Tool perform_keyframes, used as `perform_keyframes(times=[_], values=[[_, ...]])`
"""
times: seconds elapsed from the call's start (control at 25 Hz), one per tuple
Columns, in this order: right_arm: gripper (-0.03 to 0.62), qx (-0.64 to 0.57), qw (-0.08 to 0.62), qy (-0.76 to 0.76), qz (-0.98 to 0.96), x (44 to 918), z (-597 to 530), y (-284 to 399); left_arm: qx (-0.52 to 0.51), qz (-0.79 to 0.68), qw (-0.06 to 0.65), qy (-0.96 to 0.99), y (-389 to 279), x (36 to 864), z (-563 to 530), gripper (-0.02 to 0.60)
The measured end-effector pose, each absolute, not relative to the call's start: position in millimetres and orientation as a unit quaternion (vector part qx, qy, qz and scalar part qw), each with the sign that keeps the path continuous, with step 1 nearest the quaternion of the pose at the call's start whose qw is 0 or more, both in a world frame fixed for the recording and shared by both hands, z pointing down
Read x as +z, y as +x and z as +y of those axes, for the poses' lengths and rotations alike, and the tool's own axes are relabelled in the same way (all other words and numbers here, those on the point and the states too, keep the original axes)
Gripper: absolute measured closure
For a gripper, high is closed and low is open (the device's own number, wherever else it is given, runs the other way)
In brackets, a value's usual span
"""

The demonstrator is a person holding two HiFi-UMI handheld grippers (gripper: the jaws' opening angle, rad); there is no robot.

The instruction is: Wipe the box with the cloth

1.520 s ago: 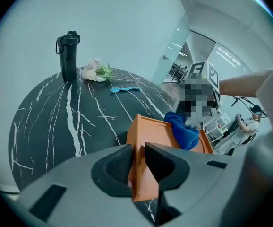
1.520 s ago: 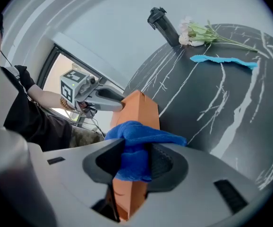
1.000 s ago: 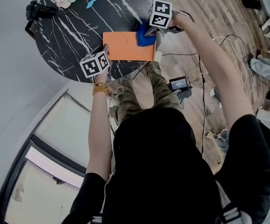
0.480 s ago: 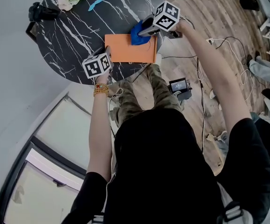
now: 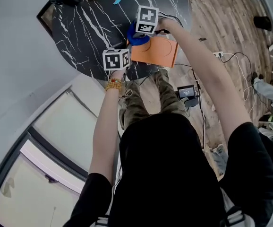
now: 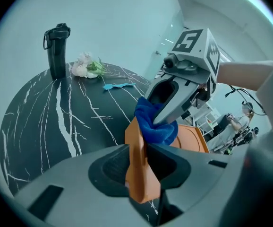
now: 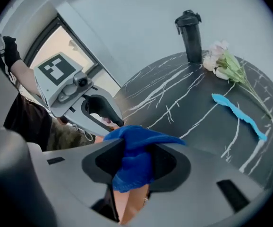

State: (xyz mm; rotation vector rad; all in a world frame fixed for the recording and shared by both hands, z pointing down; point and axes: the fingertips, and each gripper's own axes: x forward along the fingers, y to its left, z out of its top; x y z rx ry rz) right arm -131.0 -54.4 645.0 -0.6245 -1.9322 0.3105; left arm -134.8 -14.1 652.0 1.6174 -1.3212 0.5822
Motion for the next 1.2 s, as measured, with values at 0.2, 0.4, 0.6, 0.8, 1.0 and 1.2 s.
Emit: perform_keyframes(times=[0.2,0.4,0.6,0.8,1.0,1.2], values=[[0.455,0.134,0.552,-0.256,-0.782,650.2,-52.6,-131.7,0.221,-0.535,0.478,0.660,-134.5,654.0,-10.9,0.479],[0.473,0.168,0.543,-0.242,-0.786,652.3,-58.5,-117.5,0.232,-0.528,0.486,0.657,-137.0,652.3,-13.3,0.472],[0.477,0.195,0.535,-0.220,-0.792,654.7,-63.7,-81.9,0.222,-0.540,0.481,0.654,-134.8,653.3,-12.0,0.488],[0.477,0.206,0.523,-0.190,-0.805,652.2,-65.7,-44.7,0.212,-0.523,0.504,0.654,-132.2,656.4,-11.9,0.492],[0.479,0.203,0.548,-0.174,-0.793,656.5,-67.5,14.4,0.224,-0.519,0.502,0.655,-129.7,657.5,-11.1,0.494],[0.477,0.204,0.540,-0.134,-0.805,658.5,-72.0,34.4,0.211,-0.518,0.513,0.651,-136.2,659.2,-11.9,0.497]])
